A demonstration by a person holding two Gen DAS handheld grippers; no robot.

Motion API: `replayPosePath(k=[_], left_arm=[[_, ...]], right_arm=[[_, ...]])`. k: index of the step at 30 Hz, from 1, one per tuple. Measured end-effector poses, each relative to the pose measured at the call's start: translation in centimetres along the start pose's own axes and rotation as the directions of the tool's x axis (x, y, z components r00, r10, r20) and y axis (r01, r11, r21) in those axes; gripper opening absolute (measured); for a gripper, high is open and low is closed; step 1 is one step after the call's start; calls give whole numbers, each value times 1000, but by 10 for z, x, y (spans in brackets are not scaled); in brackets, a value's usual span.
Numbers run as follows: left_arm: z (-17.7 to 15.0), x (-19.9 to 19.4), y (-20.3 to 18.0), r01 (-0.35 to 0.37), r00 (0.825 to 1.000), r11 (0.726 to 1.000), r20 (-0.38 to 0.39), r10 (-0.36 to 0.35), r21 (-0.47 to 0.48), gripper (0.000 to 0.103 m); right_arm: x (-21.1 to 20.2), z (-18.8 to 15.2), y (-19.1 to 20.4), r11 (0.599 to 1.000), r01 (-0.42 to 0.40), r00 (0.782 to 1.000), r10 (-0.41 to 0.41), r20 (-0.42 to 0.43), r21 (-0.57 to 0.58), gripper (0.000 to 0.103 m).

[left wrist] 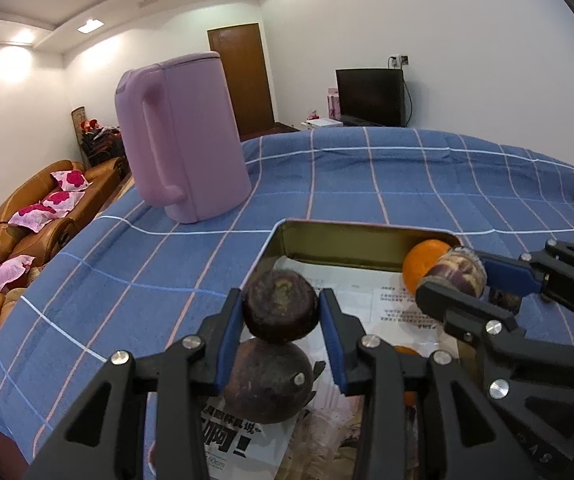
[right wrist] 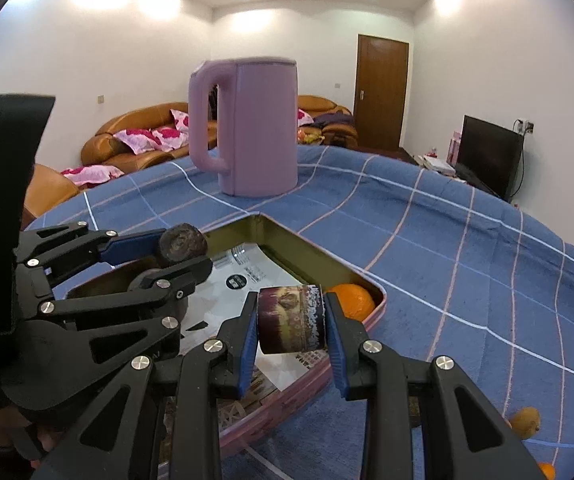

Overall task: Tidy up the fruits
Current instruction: 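Open both tools over the pink tin to drop the brown fruit and cylinder, then close the right tool on an orange while the left tool closes on a kiwi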

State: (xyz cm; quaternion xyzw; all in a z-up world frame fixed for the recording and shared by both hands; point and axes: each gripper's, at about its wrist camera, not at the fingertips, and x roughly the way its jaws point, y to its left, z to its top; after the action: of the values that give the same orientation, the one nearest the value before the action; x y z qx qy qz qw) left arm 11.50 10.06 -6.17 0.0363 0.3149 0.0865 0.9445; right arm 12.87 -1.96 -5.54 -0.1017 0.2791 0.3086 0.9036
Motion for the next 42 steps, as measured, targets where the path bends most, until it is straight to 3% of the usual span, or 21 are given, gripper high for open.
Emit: replayPosePath(k=[5, 9, 15, 19, 24, 27, 32, 42], left_arm=[[-1, -5, 3, -15, 1000, 1000, 7, 15, -12, 46], [-3, -11, 10, -23, 1000, 999, 15, 24, -45, 65], [-7, -34, -6, -6, 998, 1000, 64, 7, -12, 77], [-8, -48, -27, 38, 996, 999, 85, -39, 11, 77], [-7, -60, -65, 96, 991, 993, 90, -102, 65, 78], [-7, -61, -86, 131, 988, 987, 73, -137, 91, 78], [-8, -60, -120, 169, 983, 977, 43, -176, 134, 78], [-2, -43, -144, 192, 981, 971, -4, -193, 143, 78]], right_arm=[[3, -1, -3, 1000, -19, 1000, 20, -16, 18, 37], [-1, -2, -8, 999, -8, 1000, 8, -2, 43, 53], [-34, -15, -17, 999, 44, 998, -45, 40, 33, 54], [-68, -36, -42, 990, 138, 989, -140, 44, 37, 55], [-101, -65, -98, 955, 267, 963, -268, -15, 132, 55], [-110, -76, -124, 935, 302, 953, -298, -51, 185, 55], [-104, -87, -139, 932, 286, 957, -267, -112, 222, 55], [-90, -96, -150, 936, 247, 958, -198, -207, 251, 55]])
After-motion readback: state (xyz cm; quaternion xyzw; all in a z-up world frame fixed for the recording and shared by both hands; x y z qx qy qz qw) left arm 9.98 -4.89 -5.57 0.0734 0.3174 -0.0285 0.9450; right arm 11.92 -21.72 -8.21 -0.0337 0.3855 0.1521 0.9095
